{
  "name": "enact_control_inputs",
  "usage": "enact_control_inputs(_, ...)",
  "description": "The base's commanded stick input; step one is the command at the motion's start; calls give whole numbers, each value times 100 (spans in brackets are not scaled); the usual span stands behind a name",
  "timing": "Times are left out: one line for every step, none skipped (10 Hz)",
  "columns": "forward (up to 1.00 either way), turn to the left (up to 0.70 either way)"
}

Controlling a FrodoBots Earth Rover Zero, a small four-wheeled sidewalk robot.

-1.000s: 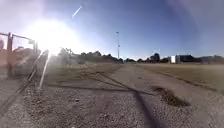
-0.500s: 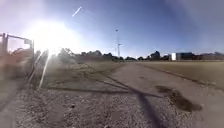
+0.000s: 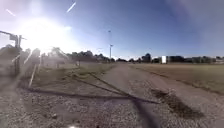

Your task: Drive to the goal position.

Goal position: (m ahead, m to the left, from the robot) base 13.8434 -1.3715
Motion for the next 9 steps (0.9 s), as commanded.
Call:
enact_control_inputs(50,0)
enact_control_inputs(50,0)
enact_control_inputs(50,0)
enact_control_inputs(50,0)
enact_control_inputs(50,0)
enact_control_inputs(50,0)
enact_control_inputs(50,0)
enact_control_inputs(50,0)
enact_control_inputs(50,0)
